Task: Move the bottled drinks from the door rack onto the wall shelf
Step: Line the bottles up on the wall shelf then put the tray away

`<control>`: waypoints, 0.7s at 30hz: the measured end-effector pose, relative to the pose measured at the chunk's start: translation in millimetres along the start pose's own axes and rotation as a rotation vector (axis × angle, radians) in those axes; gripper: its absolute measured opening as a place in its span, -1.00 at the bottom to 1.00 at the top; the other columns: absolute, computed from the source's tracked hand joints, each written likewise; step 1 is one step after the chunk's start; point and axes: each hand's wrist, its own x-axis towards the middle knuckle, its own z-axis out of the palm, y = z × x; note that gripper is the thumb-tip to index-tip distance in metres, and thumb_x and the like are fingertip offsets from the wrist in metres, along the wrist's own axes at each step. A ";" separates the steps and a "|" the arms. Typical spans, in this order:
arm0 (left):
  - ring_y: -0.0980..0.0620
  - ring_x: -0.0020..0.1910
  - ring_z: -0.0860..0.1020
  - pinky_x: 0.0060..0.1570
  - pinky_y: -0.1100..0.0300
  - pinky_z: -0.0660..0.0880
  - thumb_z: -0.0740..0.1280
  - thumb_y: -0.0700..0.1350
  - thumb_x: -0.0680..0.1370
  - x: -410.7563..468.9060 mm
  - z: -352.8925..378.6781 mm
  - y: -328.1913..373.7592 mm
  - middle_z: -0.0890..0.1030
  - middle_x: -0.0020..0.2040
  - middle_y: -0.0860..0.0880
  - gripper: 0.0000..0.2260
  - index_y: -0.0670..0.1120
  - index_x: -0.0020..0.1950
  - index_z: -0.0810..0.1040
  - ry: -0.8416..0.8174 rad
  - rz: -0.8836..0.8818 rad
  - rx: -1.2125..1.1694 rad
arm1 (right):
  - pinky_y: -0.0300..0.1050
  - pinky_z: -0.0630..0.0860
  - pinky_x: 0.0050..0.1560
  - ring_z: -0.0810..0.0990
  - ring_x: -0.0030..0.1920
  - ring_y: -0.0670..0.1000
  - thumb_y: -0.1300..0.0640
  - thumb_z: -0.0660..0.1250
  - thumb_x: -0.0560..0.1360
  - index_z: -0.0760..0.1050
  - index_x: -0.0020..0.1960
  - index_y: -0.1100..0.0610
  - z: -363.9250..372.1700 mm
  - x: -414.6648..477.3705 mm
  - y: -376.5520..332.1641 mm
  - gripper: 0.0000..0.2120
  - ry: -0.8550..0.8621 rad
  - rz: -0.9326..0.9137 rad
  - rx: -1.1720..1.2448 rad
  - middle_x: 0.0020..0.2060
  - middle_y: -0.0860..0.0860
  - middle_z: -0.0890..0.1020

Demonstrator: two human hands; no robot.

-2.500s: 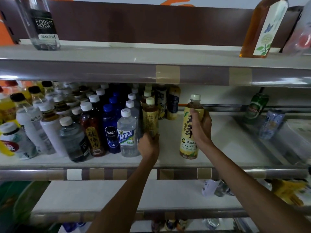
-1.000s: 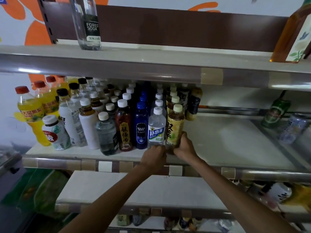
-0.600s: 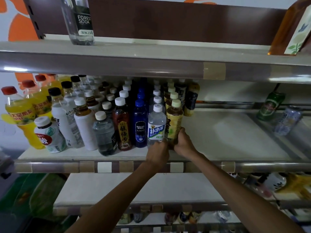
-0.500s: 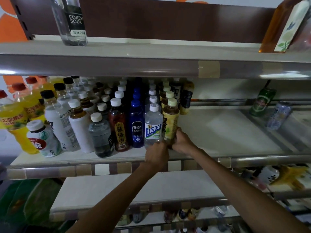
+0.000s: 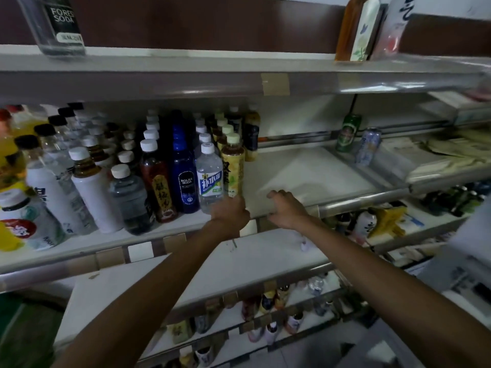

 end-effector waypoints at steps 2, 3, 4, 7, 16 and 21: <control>-0.20 0.16 0.54 0.10 0.03 0.52 0.25 -0.04 0.55 -8.8 0.2 9.5 0.56 0.20 -0.19 -0.70 -0.11 0.24 0.52 0.003 0.012 -0.013 | 0.05 0.44 0.24 0.38 0.31 0.19 0.14 0.35 0.48 0.32 0.42 0.15 -1.6 -16.2 6.7 -0.47 0.029 0.013 0.018 0.27 0.19 0.45; -0.19 0.18 0.53 0.13 0.04 0.50 0.25 -0.04 0.55 -14.2 0.4 14.9 0.56 0.22 -0.17 -0.70 -0.09 0.25 0.52 0.012 0.022 -0.027 | 0.05 0.43 0.25 0.38 0.32 0.19 0.14 0.35 0.48 0.33 0.42 0.15 -1.9 -25.6 9.8 -0.47 0.045 0.023 0.028 0.27 0.19 0.45; -0.19 0.19 0.53 0.14 0.06 0.49 0.25 -0.05 0.55 -21.2 0.3 21.6 0.56 0.22 -0.16 -0.70 -0.08 0.25 0.52 0.002 0.038 -0.040 | 0.04 0.43 0.25 0.38 0.32 0.20 0.14 0.35 0.48 0.34 0.41 0.14 -0.8 -34.8 13.5 -0.48 0.054 0.038 0.035 0.26 0.18 0.46; -0.17 0.18 0.53 0.08 0.08 0.47 0.25 -0.07 0.55 -44.9 7.1 39.8 0.57 0.19 -0.17 -0.72 -0.11 0.23 0.53 -0.059 0.155 -0.074 | -0.02 0.45 0.19 0.43 0.30 0.19 0.13 0.35 0.48 0.39 0.37 0.13 10.4 -67.1 26.8 -0.52 0.063 0.092 0.034 0.26 0.15 0.49; -0.13 0.27 0.45 0.16 0.07 0.42 0.27 0.00 0.56 -101.4 47.8 66.0 0.52 0.27 -0.11 -0.70 -0.02 0.27 0.50 -0.360 0.335 -0.054 | 0.01 0.47 0.21 0.48 0.27 0.18 0.05 0.41 0.45 0.42 0.35 0.15 30.5 -173.4 64.8 -0.50 0.021 0.265 0.122 0.27 0.15 0.50; -0.13 0.22 0.49 0.05 0.17 0.42 0.29 0.01 0.55 -129.9 68.6 98.6 0.52 0.28 -0.11 -0.65 -0.07 0.29 0.50 -0.568 0.554 -0.069 | -0.02 0.48 0.10 0.53 0.15 0.15 0.10 0.38 0.50 0.43 0.31 0.21 41.8 -252.4 90.1 -0.57 0.057 0.480 0.143 0.14 0.16 0.55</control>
